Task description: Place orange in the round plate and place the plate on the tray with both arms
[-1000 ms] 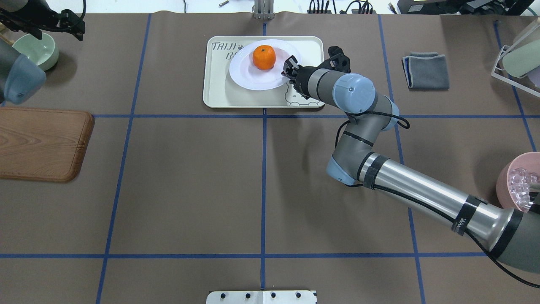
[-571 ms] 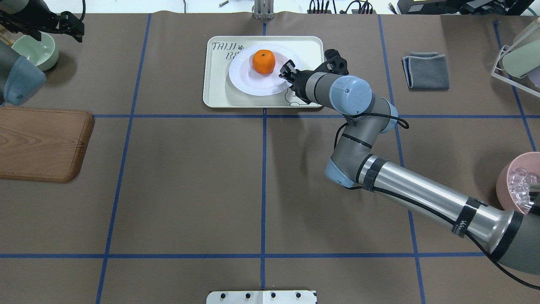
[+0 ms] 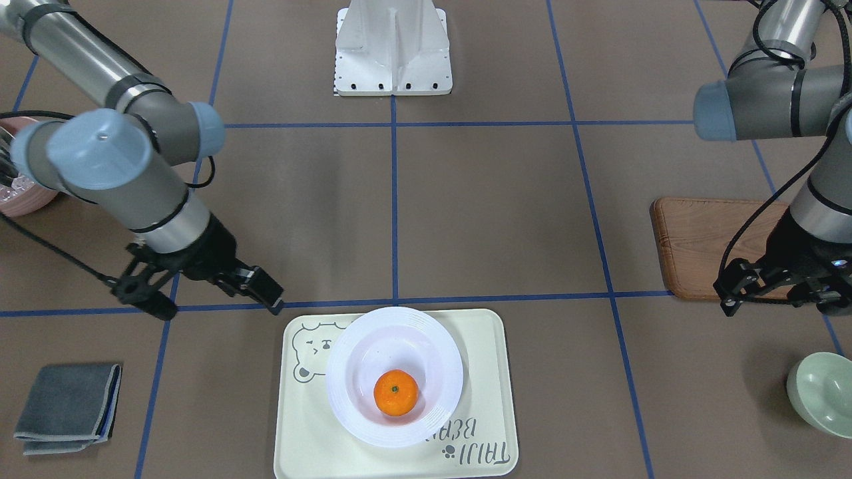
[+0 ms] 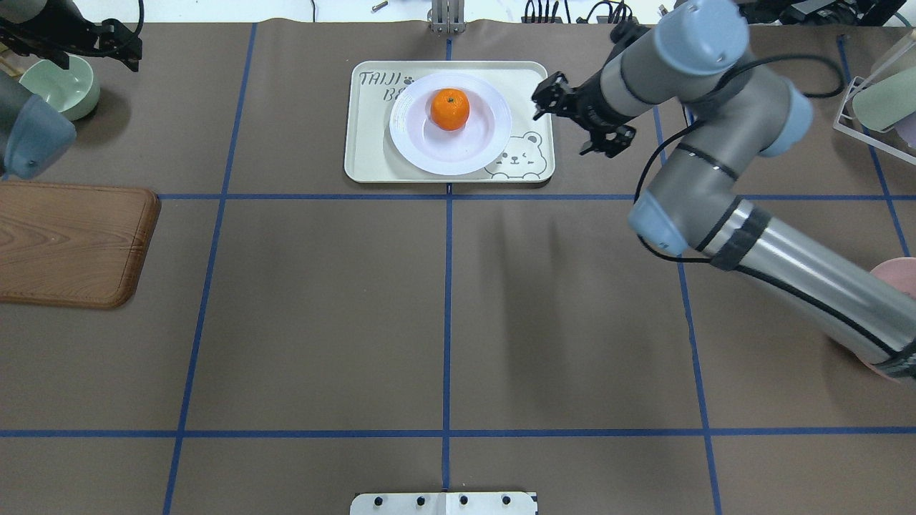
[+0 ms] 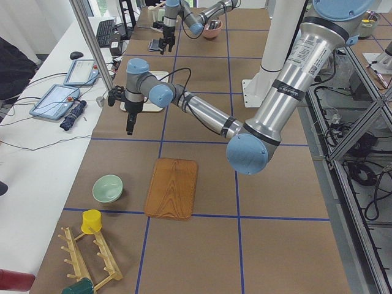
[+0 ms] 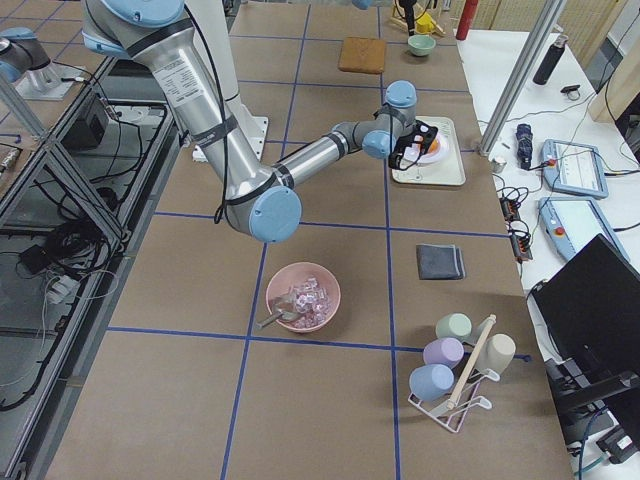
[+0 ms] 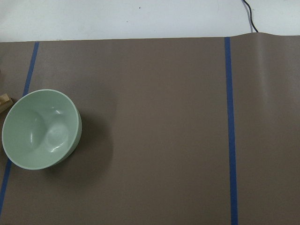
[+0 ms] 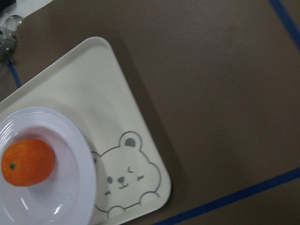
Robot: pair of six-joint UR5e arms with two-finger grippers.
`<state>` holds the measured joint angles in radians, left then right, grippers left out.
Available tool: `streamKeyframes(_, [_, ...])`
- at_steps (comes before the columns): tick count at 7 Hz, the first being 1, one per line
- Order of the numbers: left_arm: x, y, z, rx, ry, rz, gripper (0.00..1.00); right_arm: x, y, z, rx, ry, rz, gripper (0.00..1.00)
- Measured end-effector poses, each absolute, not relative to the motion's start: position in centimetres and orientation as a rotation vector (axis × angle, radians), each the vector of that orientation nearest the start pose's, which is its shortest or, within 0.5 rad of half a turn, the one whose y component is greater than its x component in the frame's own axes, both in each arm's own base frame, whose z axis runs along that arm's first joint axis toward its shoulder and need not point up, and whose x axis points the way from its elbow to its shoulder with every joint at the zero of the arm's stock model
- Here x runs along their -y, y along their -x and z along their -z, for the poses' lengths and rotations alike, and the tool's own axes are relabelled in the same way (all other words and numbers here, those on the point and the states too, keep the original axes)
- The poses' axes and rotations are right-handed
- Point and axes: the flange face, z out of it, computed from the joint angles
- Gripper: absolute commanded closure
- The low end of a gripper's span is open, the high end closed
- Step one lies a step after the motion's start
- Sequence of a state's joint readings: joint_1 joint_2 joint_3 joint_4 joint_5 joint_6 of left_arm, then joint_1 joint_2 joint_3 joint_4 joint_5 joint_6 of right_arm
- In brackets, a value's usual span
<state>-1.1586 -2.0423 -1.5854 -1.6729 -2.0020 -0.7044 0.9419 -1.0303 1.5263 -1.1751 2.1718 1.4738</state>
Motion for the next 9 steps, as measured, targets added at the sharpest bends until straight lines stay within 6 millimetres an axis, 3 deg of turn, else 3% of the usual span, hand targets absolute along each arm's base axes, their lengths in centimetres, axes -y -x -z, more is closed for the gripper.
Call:
streamKeyframes(2, [63.1, -17.2, -40.4, -0.651, -0.26, 0.093, 0.01, 58.5, 22.2, -39.5, 0.901, 0.048, -0.401, 0.0])
streamKeyframes(3, [61.9, -15.5, -42.3, -0.655, -0.249, 0.043, 0.01, 57.0, 16.1, -44.8, 0.834, 0.017, -0.323, 0.0])
streamKeyframes(5, [60.2, -9.4, -47.8, -0.665, -0.22, -0.05, 0.01, 53.6, 5.1, -54.8, 0.735, -0.079, -0.053, 0.0])
streamKeyframes(6, [59.3, -5.2, -52.0, -0.66, -0.2, -0.093, 0.01, 52.3, 0.4, -58.9, 0.704, -0.107, 0.041, 0.0])
streamKeyframes(7, [58.3, -1.2, -56.4, -0.664, -0.173, -0.12, 0.01, 51.4, -2.7, -61.7, 0.689, -0.113, 0.075, 0.0])
streamKeyframes(8, [57.1, 1.9, -60.3, -0.678, -0.141, -0.119, 0.01, 50.6, -4.6, -63.6, 0.684, -0.104, 0.068, 0.0])
streamKeyframes(9, [55.8, 3.7, -63.1, -0.687, -0.11, -0.103, 0.01, 49.8, -5.5, -64.8, 0.685, -0.09, 0.052, 0.0])
